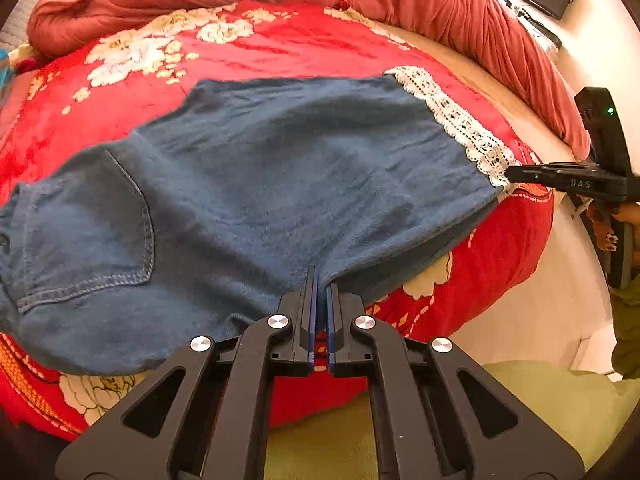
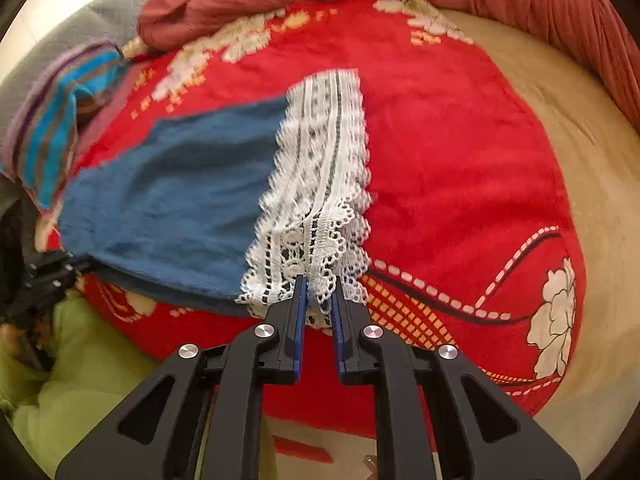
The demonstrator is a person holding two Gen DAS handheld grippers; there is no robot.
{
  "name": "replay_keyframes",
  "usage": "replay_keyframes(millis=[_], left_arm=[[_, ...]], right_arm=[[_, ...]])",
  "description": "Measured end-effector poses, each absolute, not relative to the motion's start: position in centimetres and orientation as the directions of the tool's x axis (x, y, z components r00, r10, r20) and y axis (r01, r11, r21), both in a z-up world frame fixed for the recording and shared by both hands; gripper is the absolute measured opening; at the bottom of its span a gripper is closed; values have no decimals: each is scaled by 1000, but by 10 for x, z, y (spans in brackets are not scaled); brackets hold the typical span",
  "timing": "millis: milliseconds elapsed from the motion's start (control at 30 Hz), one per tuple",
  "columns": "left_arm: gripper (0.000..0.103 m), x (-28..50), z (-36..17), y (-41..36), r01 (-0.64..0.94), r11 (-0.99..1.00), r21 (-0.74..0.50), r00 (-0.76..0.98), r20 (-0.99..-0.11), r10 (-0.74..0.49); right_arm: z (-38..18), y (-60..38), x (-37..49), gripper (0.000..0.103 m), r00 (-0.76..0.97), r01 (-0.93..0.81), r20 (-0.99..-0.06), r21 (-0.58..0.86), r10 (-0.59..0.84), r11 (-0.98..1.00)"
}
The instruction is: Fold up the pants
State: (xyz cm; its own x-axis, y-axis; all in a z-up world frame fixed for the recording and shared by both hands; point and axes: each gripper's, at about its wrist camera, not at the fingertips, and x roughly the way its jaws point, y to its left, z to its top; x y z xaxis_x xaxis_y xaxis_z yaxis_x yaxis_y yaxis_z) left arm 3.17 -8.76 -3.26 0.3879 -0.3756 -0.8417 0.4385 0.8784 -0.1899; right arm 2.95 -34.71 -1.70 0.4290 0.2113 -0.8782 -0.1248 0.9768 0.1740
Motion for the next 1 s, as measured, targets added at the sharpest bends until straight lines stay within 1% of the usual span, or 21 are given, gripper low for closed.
replay_keyframes(millis=[67, 100, 133, 167, 200, 233, 300, 333, 367, 400, 433, 533, 633, 700, 733, 767, 800, 833, 967, 1000], left_arm=[[2, 31, -33, -87, 441, 875, -199, 382, -841, -383], [3, 30, -31, -85, 443, 872, -208, 379, -838, -393], [8, 28, -29, -84, 447, 868, -216, 379, -833, -403], [18, 26, -26, -81, 447, 866, -224, 386, -825, -413], [25, 22, -22, -75, 445, 864, -236, 396, -814, -426], [35, 20, -18, -70, 440, 864, -243, 404, -806, -432], [40, 14, -8, -54, 411, 876, -251, 446, -783, -434], [46, 12, -2, -44, 387, 886, -257, 472, -770, -430], [54, 12, 3, -30, 348, 900, -262, 506, -756, -416], [58, 13, 6, -18, 308, 913, -267, 532, -747, -398], [62, 14, 9, -4, 260, 927, -270, 558, -742, -373], [68, 19, 10, 42, 54, 973, -227, 623, -753, -210], [69, 27, 0, 83, -109, 960, -259, 626, -768, -136], [73, 34, -9, 101, -199, 951, -236, 610, -790, -68], [73, 38, -14, 107, -228, 945, -237, 598, -800, -56], [71, 42, -20, 111, -242, 938, -250, 588, -806, -63], [62, 47, -26, 111, -236, 931, -277, 581, -809, -93], [38, 52, -33, 108, -217, 933, -288, 568, -814, -119], [35, 54, -25, 103, -189, 955, -228, 602, -795, -70], [35, 52, -21, 107, -203, 958, -201, 612, -790, -36]], right_arm=[[-9, -348, 30, 24, 438, -146, -880, 130, 182, 981], [-4, -349, 31, 33, 452, -153, -877, 107, 166, 982], [5, -351, 30, 38, 479, -157, -867, 70, 138, 985], [12, -353, 30, 38, 503, -159, -856, 45, 121, 986], [17, -353, 31, 39, 524, -159, -844, 34, 114, 987], [25, -353, 32, 39, 552, -161, -825, 39, 122, 986], [31, -347, 34, 41, 575, -182, -804, 53, 150, 982], [32, -337, 36, 41, 583, -215, -794, 57, 175, 975], [32, -332, 37, 41, 582, -235, -791, 58, 189, 970], [31, -322, 38, 41, 578, -266, -789, 60, 209, 962], [27, -311, 41, 41, 568, -297, -791, 63, 230, 953], [16, -286, 47, 41, 530, -359, -805, 73, 268, 930], [3, -273, 54, 41, 491, -379, -823, 94, 286, 921], [-2, -269, 55, 41, 478, -382, -830, 100, 289, 919], [-5, -269, 56, 41, 469, -380, -835, 104, 289, 919], [-7, -269, 56, 41, 463, -378, -839, 105, 286, 920], [-10, -270, 56, 42, 455, -374, -846, 103, 279, 922], [-14, -271, 57, 45, 442, -360, -859, 93, 258, 928], [-19, -283, 54, 45, 428, -330, -873, 91, 235, 940], [-19, -285, 53, 45, 427, -325, -874, 90, 231, 941]])
